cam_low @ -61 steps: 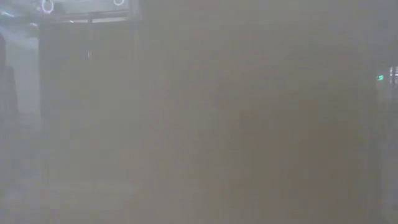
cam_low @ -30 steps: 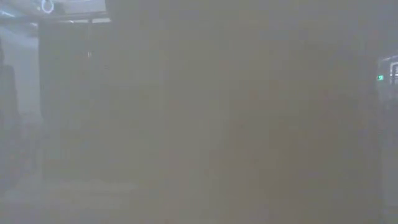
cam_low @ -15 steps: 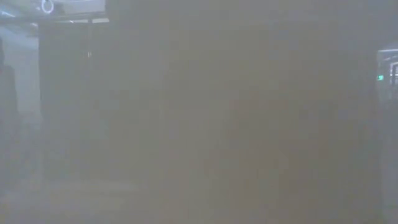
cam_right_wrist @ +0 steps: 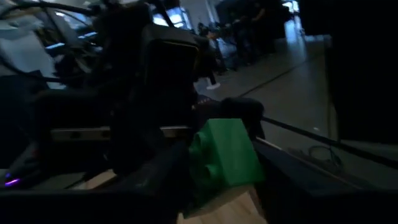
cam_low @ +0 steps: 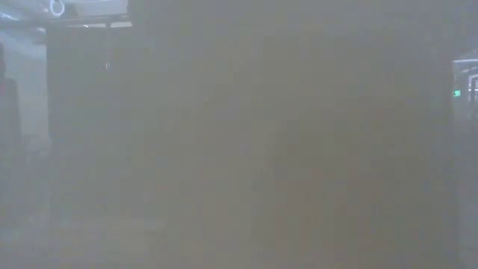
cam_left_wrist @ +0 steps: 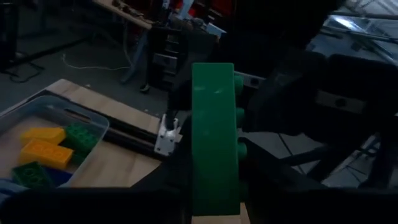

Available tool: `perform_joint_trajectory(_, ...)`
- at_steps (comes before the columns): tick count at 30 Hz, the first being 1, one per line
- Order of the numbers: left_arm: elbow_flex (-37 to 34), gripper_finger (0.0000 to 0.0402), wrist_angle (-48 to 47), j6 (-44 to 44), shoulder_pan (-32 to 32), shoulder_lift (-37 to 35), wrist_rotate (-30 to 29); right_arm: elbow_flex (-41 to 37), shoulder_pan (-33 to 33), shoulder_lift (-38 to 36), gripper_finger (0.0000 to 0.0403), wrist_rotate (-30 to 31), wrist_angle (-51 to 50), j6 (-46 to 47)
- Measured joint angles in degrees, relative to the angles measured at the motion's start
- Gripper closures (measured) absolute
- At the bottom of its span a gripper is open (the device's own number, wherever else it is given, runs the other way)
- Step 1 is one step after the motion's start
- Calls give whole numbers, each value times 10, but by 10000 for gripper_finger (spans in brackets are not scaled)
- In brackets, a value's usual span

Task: Sort blocks by size
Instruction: Put the large green game piece into the transparent bin

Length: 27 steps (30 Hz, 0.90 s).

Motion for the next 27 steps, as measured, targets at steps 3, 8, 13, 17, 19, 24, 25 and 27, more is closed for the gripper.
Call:
perform_joint_trajectory(3, 0, 287, 7, 2, 0, -1, 12, 0, 0, 0, 270, -22, 14, -12)
perform_joint_trajectory(8, 0, 257, 0, 1, 0, -1, 12, 0, 0, 2, 287, -38, 20, -21)
perform_joint_trajectory(13, 0, 203, -3, 3, 3, 1, -3, 0, -1, 3, 291, -36, 18, -25)
perform_joint_trajectory(17, 0, 165, 7, 20, 22, 0, -1, 0, -12, 1, 289, -34, 17, -25)
perform_joint_trajectory(19, 0, 155, 13, 21, 35, 0, 1, 0, -20, 1, 288, -30, 18, -24)
perform_joint_trajectory(24, 0, 149, 14, 41, 70, 0, 20, 0, -48, 0, 288, -30, 15, -24)
perform_joint_trajectory(25, 0, 149, 14, 52, 76, 0, 24, 0, -55, 0, 288, -31, 13, -23)
perform_joint_trajectory(27, 0, 150, 13, 75, 87, 0, 21, 0, -70, 0, 288, -37, 8, -22)
